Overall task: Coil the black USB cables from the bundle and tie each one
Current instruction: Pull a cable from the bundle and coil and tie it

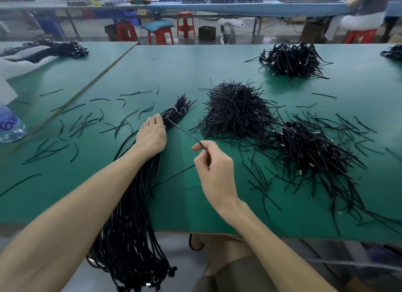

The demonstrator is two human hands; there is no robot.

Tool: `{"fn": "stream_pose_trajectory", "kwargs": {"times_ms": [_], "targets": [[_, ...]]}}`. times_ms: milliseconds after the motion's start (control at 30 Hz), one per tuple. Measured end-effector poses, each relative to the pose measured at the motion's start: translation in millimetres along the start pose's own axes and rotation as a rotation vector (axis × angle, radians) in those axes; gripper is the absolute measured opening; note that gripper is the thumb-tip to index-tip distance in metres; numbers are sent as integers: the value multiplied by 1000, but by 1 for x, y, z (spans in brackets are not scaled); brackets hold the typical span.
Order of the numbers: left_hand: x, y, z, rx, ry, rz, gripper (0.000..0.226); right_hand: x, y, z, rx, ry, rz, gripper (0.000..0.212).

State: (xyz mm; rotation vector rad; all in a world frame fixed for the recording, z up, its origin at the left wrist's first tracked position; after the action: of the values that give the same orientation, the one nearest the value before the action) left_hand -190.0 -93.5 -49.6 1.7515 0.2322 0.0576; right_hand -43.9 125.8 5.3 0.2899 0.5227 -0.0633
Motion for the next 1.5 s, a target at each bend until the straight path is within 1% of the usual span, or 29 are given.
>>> {"fn": "stream_pose_trajectory", "kwargs": {"times_ms": [133, 200, 367, 500, 600, 700, 767, 867, 900, 967, 1000, 1033, 1067, 1100, 1133, 1200, 1267, 1300, 1367, 1433, 1500], "targets": [[-2, 0, 3, 10, 25, -6, 38, -20, 40, -6, -7, -67, -169, 19], [-2, 0, 4, 11, 28, -11, 39, -32, 61, -15, -16, -135, -230, 21], [-1, 1, 4, 14, 20, -31, 40, -53, 92, -47, -6, -286, -294, 24], [-1, 0, 6, 17, 0, -35, 42, -63, 106, -63, 47, -322, -335, 24], [-1, -1, 7, 37, -7, -27, 43, -67, 115, -77, 43, -369, -376, 24], [0, -1, 7, 42, -19, -30, 43, -66, 118, -82, 99, -376, -380, 23], [1, -1, 7, 48, -19, -16, 48, -63, 121, -86, 142, -391, -362, 24], [3, 1, 1, 57, -43, -1, 62, -65, 117, -91, 194, -414, -243, 23], [5, 1, -1, 59, -58, 6, 66, -66, 112, -91, 215, -423, -183, 28], [7, 3, -5, 61, -87, 8, 72, -63, 100, -88, 350, -416, -55, 62], [8, 5, -6, 64, -94, 3, 74, -60, 93, -79, 501, -363, -9, 74], [10, 7, -6, 68, -96, -5, 75, -57, 86, -64, 671, -263, 12, 79], [12, 9, -7, 66, -97, -15, 75, -51, 73, -45, 797, -140, 35, 78], [14, 11, -9, 55, -95, -28, 74, -44, 56, -30, 839, -34, 91, 75], [18, 12, -11, 38, -93, -44, 73, -35, 35, -21, 811, 28, 193, 70], [25, 17, -16, 1, -87, -98, 72, -10, -9, -12, 683, 64, 437, 63], [34, 21, -23, -23, -101, -159, 74, 16, -45, -9, 650, 95, 608, 59], [38, 22, -29, -25, -131, -181, 75, 24, -57, -8, 664, 118, 650, 55], [47, 18, -40, 9, -222, -190, 73, 29, -68, -7, 689, 140, 678, 45], [53, 11, -46, 68, -293, -146, 68, 26, -73, -5, 656, 137, 691, 31], [56, 3, -45, 83, -307, -97, 65, 25, -77, -3, 568, 117, 742, 18]]}}
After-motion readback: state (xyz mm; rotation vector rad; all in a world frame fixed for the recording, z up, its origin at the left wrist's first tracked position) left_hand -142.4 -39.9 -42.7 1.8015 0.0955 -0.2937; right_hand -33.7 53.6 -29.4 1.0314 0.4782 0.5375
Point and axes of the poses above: each hand's wrist, its own x-axis away from the middle knuckle, its own y-axis out of the back of the hand, z = x × y, the point moved 10 cm from there along -x, towards the middle knuckle, and after that the axes turned 1 degree about -z, right-handed, at the moved point
